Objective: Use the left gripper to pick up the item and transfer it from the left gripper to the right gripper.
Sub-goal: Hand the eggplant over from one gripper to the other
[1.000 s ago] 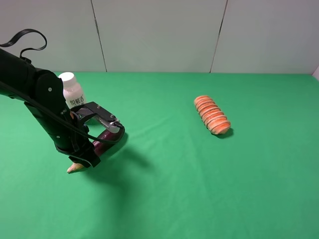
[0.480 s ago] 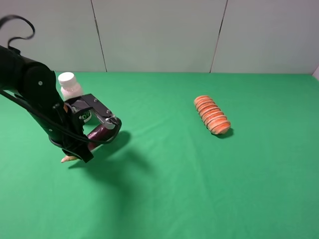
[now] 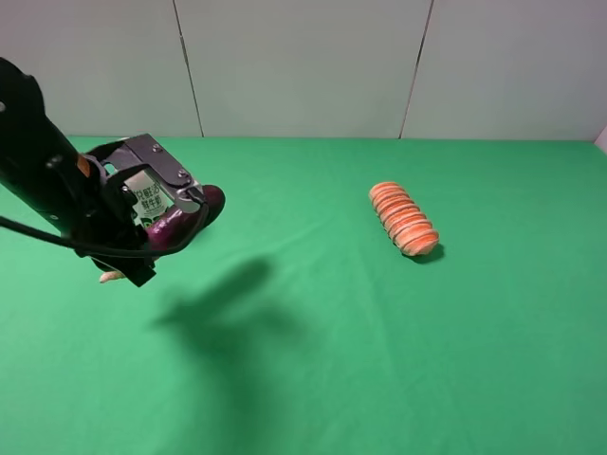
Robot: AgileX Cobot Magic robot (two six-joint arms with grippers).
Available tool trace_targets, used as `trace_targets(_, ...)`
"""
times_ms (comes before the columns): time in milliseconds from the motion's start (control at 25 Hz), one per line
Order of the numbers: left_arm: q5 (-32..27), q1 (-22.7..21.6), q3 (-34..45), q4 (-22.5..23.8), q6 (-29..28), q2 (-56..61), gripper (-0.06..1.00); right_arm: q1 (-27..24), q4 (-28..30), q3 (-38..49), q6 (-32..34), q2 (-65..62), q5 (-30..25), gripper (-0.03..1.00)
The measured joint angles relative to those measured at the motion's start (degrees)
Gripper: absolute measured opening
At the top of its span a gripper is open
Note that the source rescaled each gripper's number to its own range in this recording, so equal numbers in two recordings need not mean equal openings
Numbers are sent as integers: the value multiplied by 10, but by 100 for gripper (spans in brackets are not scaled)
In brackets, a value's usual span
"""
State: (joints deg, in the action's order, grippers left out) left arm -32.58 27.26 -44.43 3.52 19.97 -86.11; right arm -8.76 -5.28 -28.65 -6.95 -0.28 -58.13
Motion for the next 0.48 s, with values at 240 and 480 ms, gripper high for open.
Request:
trace_targets(240,-35,0,0,2,28,47,0,0,0,0,0,0,0,100)
trace_targets(480,-68,0,-18,-12,66,65,0,0,-1,0,0,0,0,100)
